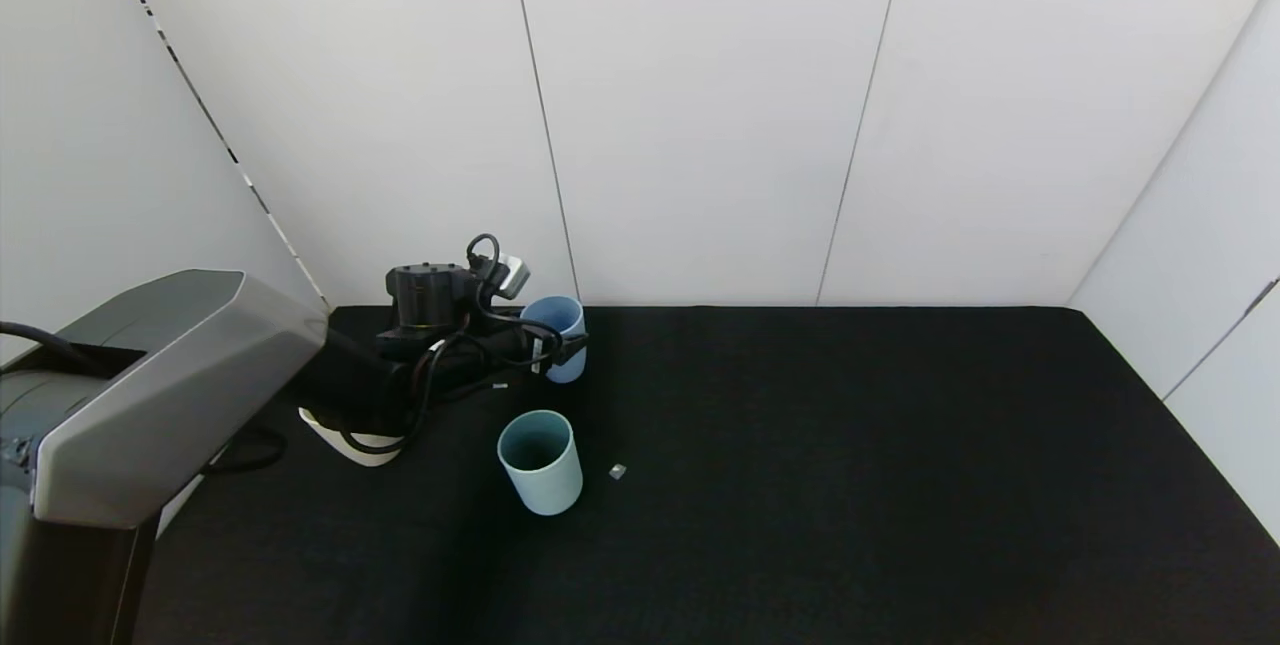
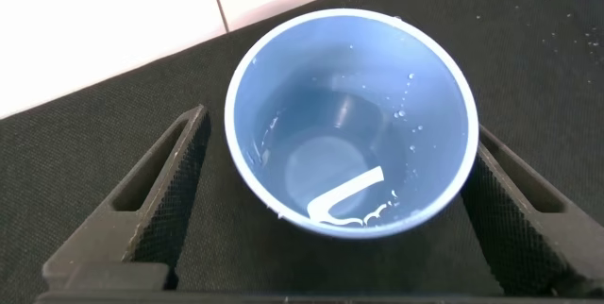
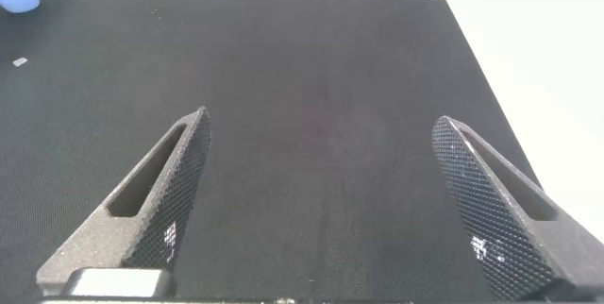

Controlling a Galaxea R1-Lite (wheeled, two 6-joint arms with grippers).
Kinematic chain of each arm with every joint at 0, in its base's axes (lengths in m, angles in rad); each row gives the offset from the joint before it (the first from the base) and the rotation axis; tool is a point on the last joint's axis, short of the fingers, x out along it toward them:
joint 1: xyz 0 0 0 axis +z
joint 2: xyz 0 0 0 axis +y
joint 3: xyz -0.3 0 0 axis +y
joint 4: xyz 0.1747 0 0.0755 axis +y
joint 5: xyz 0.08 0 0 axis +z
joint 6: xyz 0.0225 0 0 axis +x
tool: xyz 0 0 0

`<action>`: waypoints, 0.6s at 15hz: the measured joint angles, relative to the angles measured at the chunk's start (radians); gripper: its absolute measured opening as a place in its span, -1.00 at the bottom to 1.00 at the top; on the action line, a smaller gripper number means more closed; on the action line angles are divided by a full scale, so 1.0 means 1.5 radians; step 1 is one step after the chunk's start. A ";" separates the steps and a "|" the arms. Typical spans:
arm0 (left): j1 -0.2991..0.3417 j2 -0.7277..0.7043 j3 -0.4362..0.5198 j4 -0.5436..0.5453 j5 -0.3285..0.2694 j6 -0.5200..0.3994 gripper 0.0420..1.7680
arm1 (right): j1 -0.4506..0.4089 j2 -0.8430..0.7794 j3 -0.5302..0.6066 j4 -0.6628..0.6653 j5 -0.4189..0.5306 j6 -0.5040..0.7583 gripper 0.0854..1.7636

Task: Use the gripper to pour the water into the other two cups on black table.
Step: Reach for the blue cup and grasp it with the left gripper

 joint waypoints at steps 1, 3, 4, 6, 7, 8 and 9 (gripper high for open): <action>0.000 0.003 -0.004 0.000 0.000 0.000 0.94 | 0.000 0.000 0.000 0.000 0.000 0.000 0.94; 0.000 0.009 -0.012 0.000 0.000 -0.001 0.94 | 0.000 0.000 0.000 0.000 0.000 0.000 0.94; 0.000 0.012 -0.015 -0.001 0.000 -0.001 0.94 | 0.000 0.000 0.000 0.000 0.000 0.000 0.94; 0.000 0.017 -0.022 -0.001 0.000 -0.002 0.94 | 0.000 0.000 0.000 0.000 0.000 0.000 0.94; 0.000 0.018 -0.023 -0.001 0.000 -0.006 0.94 | 0.000 0.000 0.000 0.000 0.000 0.000 0.94; 0.000 0.020 -0.023 -0.002 0.000 -0.007 0.79 | 0.000 0.000 0.000 0.000 0.000 0.000 0.94; 0.000 0.022 -0.026 -0.002 -0.001 -0.007 0.59 | 0.000 0.000 0.000 0.000 0.000 0.000 0.94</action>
